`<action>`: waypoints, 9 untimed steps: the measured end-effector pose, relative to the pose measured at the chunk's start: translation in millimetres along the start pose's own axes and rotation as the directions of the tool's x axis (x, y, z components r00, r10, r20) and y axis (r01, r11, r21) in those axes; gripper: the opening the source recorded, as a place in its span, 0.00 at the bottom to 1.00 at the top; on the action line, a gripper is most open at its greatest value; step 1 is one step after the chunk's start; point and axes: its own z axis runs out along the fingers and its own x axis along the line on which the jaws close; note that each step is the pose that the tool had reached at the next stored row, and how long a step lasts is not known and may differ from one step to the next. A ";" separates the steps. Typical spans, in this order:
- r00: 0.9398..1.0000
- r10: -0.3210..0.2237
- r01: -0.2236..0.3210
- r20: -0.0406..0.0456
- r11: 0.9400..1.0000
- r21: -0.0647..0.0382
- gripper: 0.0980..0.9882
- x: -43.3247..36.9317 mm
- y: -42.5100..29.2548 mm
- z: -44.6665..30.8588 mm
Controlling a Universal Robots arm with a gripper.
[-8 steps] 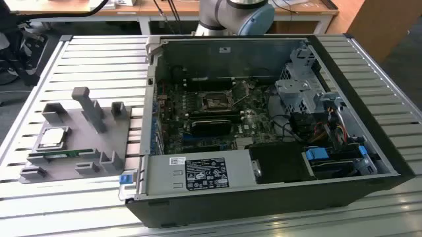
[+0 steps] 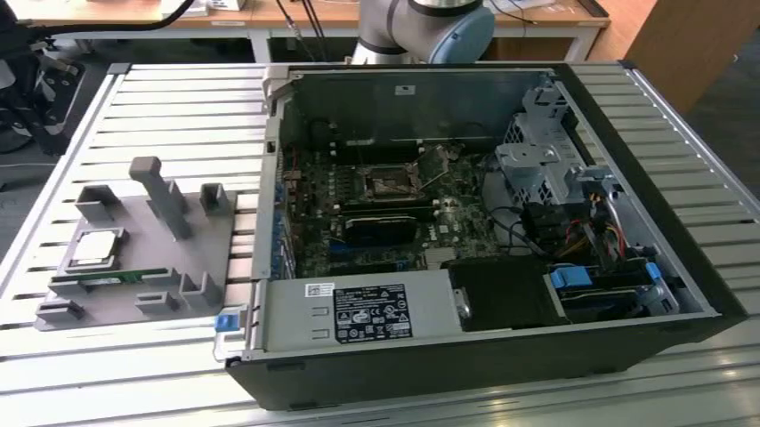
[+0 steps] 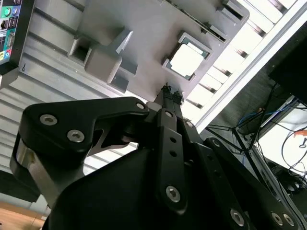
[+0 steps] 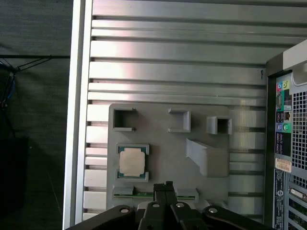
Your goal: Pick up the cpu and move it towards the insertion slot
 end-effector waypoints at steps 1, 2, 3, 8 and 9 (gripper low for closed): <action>1.000 0.000 0.000 0.000 1.000 0.000 0.01 1.4 0.0 0.0; 1.000 0.000 0.000 0.000 1.000 0.000 0.01 2.6 0.0 0.1; 1.000 0.000 0.000 0.000 1.000 0.000 0.01 4.0 0.0 0.3; 1.000 0.000 0.000 0.000 1.000 0.000 0.01 11.7 0.0 1.2; 1.000 0.000 0.000 0.000 1.000 0.000 0.01 13.3 0.0 1.4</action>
